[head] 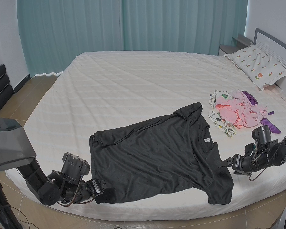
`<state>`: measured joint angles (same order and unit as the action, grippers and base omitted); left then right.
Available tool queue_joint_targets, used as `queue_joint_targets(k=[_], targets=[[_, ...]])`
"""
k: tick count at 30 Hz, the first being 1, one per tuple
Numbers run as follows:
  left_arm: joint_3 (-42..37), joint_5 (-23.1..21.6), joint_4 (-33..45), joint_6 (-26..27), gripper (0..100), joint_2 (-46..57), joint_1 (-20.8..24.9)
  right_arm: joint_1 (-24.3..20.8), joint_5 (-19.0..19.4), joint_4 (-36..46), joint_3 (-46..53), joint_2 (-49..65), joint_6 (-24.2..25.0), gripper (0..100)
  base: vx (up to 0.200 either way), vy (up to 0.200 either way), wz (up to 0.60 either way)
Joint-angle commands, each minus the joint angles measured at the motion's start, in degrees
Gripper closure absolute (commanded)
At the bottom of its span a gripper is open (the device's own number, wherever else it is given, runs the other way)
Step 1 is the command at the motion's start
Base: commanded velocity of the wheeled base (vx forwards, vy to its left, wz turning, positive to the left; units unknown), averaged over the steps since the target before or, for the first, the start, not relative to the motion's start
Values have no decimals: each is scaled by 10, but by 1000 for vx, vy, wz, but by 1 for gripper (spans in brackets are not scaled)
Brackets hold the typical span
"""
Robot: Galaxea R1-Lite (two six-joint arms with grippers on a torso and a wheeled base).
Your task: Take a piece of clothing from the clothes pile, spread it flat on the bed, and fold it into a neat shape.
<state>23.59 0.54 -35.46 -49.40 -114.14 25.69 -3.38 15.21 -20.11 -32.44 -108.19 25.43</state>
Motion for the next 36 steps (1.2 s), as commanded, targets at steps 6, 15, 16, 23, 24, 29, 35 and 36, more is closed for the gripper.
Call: queue_joint_targets(k=[6, 15, 16, 23, 24, 29, 35, 36], targets=[[-10, -5, -47, -2, 0, -65, 3, -13, 1, -21, 21, -18, 7, 0, 0, 0, 0], [-24, -7, -43, 2, 100, -68, 9, -16, 1, -22, 26, -13, 8, 0, 0, 0, 0], [-29, -6, -43, 4, 100, -68, 9, -16, 1, -21, 27, -12, 8, 0, 0, 0, 0], [-62, -2, -38, 40, 100, -33, -8, -16, 2, -22, 35, -10, 8, 0, 0, 0, 0], [-65, -2, -35, 43, 100, -27, -12, -16, 1, -21, 36, -9, 7, 0, 0, 0, 0], [-66, -2, 25, 85, 100, 0, -28, -16, 2, -21, 40, -6, 7, 0, 0, 0, 0], [-61, -2, 51, 96, 100, 8, -47, -16, 2, -21, 42, -5, 7, 0, 0, 0, 0], [-60, -2, 55, 101, 100, 8, -54, -16, 1, -21, 42, -5, 6, 0, 0, 0, 0]])
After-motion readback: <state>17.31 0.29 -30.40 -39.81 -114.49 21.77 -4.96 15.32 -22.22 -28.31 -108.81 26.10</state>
